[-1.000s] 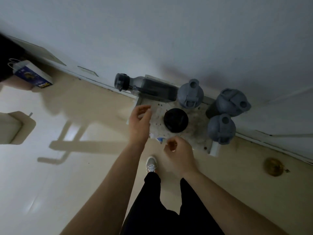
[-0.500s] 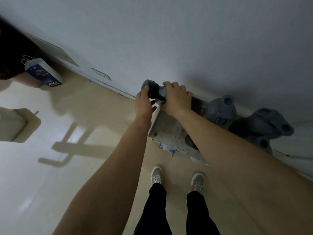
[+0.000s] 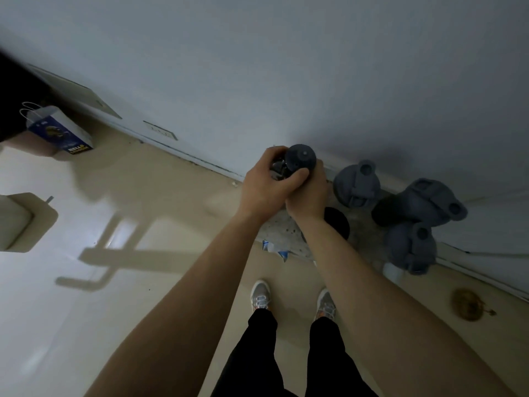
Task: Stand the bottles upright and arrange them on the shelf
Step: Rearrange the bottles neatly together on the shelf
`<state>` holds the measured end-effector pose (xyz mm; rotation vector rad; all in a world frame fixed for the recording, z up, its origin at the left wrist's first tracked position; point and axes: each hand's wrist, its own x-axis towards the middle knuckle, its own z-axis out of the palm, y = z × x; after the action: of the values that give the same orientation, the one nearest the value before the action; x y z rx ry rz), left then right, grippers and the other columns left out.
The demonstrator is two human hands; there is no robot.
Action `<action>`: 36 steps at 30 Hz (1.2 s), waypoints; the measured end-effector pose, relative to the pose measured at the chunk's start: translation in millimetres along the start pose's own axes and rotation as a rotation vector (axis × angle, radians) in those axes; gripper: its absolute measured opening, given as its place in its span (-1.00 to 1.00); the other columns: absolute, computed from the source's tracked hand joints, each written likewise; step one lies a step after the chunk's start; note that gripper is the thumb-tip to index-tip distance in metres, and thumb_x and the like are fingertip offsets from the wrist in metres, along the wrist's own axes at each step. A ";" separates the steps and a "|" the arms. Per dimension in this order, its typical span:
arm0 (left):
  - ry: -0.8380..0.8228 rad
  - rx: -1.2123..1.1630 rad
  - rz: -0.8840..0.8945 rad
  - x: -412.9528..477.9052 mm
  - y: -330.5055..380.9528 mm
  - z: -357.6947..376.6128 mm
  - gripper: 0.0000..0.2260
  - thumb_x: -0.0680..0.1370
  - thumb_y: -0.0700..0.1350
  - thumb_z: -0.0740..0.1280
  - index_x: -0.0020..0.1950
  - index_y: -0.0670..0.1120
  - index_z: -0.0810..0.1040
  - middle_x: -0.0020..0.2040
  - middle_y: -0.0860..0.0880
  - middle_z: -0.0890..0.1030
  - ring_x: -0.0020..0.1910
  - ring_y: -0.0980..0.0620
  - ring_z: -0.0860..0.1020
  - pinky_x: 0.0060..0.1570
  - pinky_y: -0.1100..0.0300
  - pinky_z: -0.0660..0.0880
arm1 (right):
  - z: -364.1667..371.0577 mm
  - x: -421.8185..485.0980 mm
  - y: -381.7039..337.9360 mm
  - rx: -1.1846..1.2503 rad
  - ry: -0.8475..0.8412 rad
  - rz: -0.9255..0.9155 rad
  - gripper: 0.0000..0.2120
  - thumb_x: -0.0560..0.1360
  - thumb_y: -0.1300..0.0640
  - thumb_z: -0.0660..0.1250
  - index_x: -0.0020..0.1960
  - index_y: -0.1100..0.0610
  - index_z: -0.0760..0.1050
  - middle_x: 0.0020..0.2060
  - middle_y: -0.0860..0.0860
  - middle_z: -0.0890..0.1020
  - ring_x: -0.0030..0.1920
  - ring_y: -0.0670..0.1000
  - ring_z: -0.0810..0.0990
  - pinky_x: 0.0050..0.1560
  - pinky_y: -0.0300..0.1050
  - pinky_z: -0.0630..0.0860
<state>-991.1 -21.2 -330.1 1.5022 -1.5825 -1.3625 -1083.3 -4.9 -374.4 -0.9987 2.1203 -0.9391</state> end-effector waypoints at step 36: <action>-0.440 0.032 -0.353 -7.0 64.7 236.2 -0.42 0.61 0.17 0.25 0.50 -0.15 0.25 0.34 -0.20 0.50 0.20 -0.20 0.54 0.10 0.02 0.51 | -231.3 21.1 135.6 0.446 -0.010 0.485 -0.41 0.48 -0.29 0.28 0.34 0.09 0.45 0.36 0.16 0.54 0.18 0.08 0.57 0.22 0.03 0.53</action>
<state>-1226.8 43.5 -346.1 1.6363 -1.6457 -1.9848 -1321.3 119.2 -356.3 -0.2497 1.8915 -1.0756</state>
